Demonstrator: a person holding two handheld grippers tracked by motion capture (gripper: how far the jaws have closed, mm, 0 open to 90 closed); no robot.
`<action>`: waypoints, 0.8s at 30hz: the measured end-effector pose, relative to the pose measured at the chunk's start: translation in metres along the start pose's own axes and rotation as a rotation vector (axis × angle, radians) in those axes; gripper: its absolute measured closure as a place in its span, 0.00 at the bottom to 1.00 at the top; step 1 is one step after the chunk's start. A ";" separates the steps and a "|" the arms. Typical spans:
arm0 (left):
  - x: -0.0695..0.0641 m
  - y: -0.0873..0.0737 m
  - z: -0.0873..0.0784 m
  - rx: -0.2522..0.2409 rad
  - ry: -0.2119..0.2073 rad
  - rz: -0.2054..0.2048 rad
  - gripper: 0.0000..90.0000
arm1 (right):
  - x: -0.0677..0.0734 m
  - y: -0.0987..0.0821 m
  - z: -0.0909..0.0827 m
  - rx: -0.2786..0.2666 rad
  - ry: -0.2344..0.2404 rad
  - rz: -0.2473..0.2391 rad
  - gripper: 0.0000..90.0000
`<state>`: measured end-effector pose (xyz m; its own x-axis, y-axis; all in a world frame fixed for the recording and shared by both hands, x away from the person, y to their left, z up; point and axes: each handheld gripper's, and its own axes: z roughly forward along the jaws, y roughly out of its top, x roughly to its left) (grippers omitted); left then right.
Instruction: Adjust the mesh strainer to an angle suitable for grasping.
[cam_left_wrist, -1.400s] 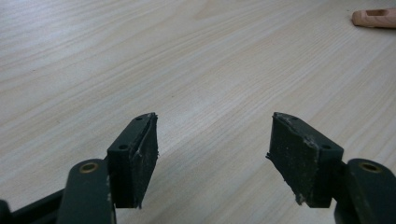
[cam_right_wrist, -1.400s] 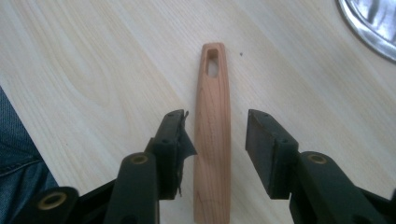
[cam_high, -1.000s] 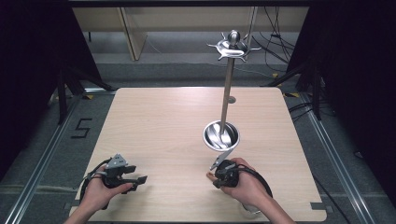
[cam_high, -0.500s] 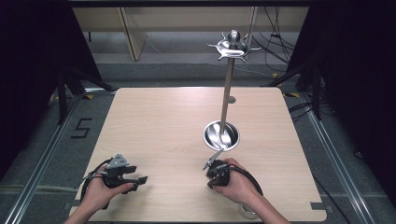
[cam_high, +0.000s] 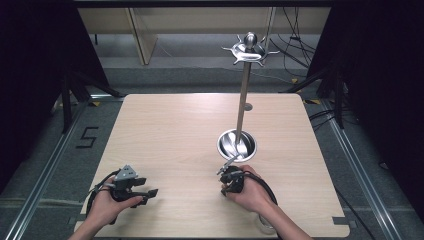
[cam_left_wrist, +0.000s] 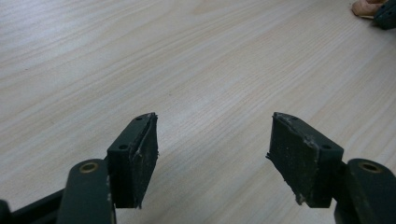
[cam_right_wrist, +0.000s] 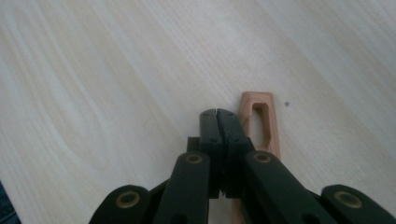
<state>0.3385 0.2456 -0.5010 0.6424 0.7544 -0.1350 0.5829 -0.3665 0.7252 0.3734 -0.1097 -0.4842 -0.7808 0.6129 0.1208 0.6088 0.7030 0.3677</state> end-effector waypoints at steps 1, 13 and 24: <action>0.000 0.000 0.000 0.000 -0.009 0.006 0.35 | -0.002 0.000 0.000 -0.006 0.004 -0.007 1.00; -0.002 0.000 -0.001 -0.005 -0.011 -0.006 0.35 | -0.027 -0.002 -0.006 -0.037 -0.076 0.130 1.00; -0.002 0.000 -0.001 -0.004 -0.014 -0.006 0.35 | -0.048 -0.012 -0.014 -0.046 -0.141 0.276 1.00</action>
<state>0.3367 0.2441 -0.5000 0.6453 0.7493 -0.1488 0.5850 -0.3595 0.7270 0.4019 -0.1527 -0.4812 -0.5579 0.8246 0.0938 0.7854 0.4881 0.3807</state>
